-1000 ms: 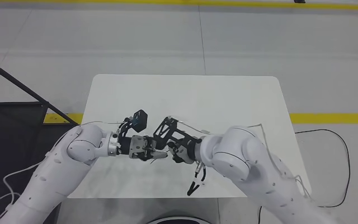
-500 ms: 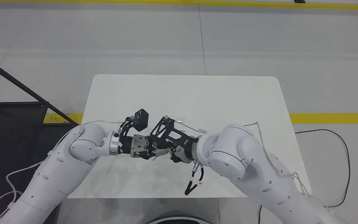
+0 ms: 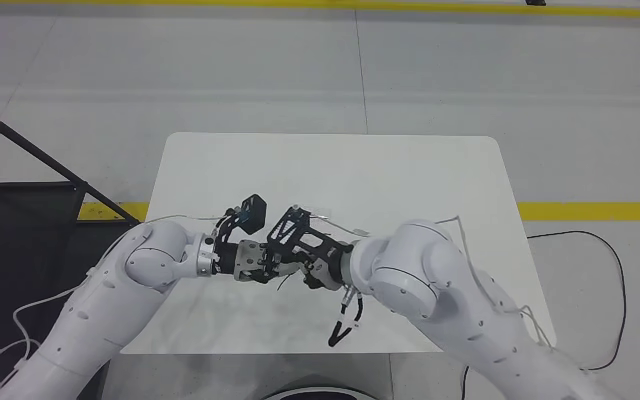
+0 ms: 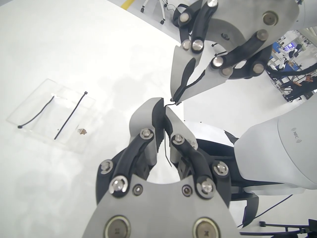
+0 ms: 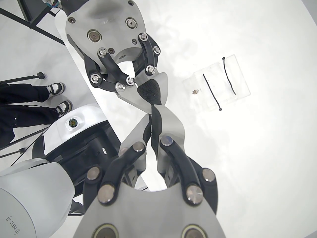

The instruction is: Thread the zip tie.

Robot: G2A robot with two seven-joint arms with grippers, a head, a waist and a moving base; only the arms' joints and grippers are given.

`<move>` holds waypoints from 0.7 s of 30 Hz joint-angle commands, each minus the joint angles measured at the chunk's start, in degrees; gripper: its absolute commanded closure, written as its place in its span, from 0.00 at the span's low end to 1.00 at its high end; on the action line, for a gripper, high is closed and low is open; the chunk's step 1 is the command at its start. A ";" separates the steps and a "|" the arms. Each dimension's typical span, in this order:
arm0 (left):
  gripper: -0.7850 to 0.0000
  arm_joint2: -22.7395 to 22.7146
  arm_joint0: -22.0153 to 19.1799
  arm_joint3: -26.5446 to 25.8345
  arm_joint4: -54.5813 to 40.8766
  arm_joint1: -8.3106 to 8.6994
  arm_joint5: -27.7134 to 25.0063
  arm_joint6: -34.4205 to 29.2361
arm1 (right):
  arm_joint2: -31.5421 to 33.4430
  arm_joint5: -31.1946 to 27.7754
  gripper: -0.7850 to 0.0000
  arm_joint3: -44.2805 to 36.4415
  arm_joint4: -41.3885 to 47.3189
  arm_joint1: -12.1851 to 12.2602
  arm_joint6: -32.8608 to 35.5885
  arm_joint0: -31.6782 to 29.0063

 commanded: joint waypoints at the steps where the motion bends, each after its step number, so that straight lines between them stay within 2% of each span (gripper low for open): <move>1: 1.00 0.03 -0.02 0.04 0.04 0.02 -0.14 0.22 | 0.16 0.37 0.53 0.11 0.02 -0.04 -0.12 0.03; 2: 1.00 0.02 -0.03 0.06 0.10 0.03 -0.20 0.36 | 0.27 0.45 0.11 0.07 0.11 -0.05 -0.20 0.00; 3: 1.00 -0.09 -0.04 0.13 0.14 0.04 -0.20 0.65 | 0.42 0.44 0.02 -0.06 0.17 -0.04 -0.30 -0.08; 8: 1.00 -0.94 0.19 0.52 -0.19 0.14 -0.66 2.64 | 2.59 0.45 0.00 -1.99 -0.17 0.49 -1.38 -2.06; 15: 1.00 -2.55 0.78 1.74 -2.47 0.26 -2.75 6.51 | 8.42 -1.25 0.00 -6.62 -0.27 2.08 -4.49 -8.75; 18: 1.00 -3.45 1.34 1.96 -3.05 0.21 -3.37 9.36 | 10.08 -2.00 0.00 -7.66 -0.15 2.52 -7.58 -11.66; 21: 1.00 -4.09 2.18 1.48 -3.09 0.09 -3.37 12.25 | 11.25 -2.28 0.00 -7.84 2.07 2.60 -13.69 -14.59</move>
